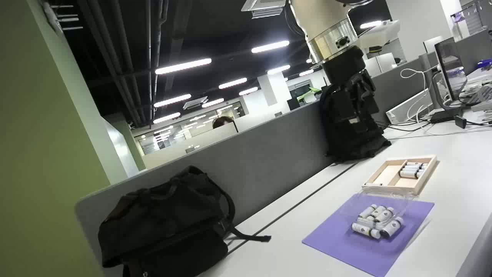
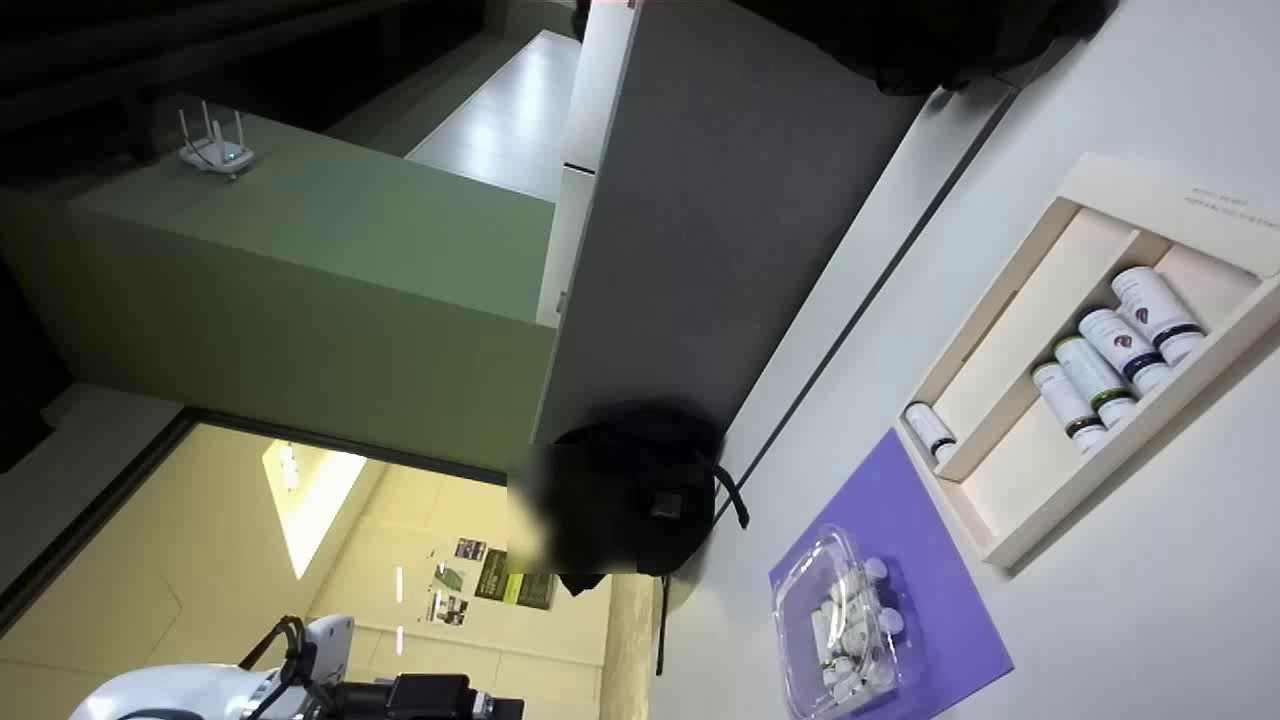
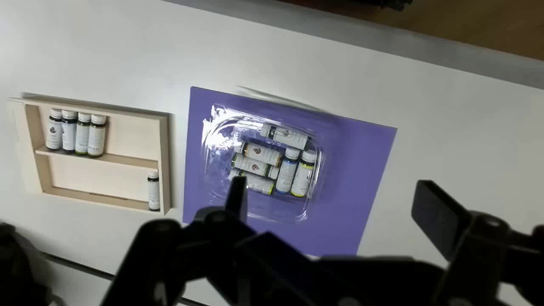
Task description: Pick the object in the upper segment of the box and put it on the table
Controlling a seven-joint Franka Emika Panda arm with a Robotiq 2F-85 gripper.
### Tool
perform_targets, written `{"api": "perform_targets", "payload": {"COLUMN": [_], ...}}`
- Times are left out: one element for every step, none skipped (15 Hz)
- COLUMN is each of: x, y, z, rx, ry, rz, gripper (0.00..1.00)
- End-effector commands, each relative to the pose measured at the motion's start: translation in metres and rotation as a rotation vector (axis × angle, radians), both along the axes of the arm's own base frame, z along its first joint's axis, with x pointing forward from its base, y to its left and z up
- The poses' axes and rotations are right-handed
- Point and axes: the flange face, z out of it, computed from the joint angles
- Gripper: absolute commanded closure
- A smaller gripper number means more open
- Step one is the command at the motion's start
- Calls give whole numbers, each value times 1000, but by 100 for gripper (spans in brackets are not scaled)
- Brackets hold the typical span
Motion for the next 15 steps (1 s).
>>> {"api": "perform_targets", "payload": {"x": [0, 0, 0, 0, 0, 0, 0, 0, 8, 18, 31, 47, 62, 77, 93], "y": [0, 0, 0, 0, 0, 0, 0, 0, -6, -15, -27, -44, -62, -82, -105], "z": [0, 0, 0, 0, 0, 0, 0, 0, -1, -3, -7, -15, -22, -31, -40], "rx": [0, 0, 0, 0, 0, 0, 0, 0, 26, 63, 70, 103, 129, 150, 172], "ry": [1, 1, 1, 1, 1, 1, 1, 1, -1, -10, -25, -18, -16, -5, 12], "rz": [0, 0, 0, 0, 0, 0, 0, 0, 33, 53, 72, 83, 87, 80, 73], "gripper": [0, 0, 0, 0, 0, 0, 0, 0, 0, 0, 0, 0, 0, 0, 0]}}
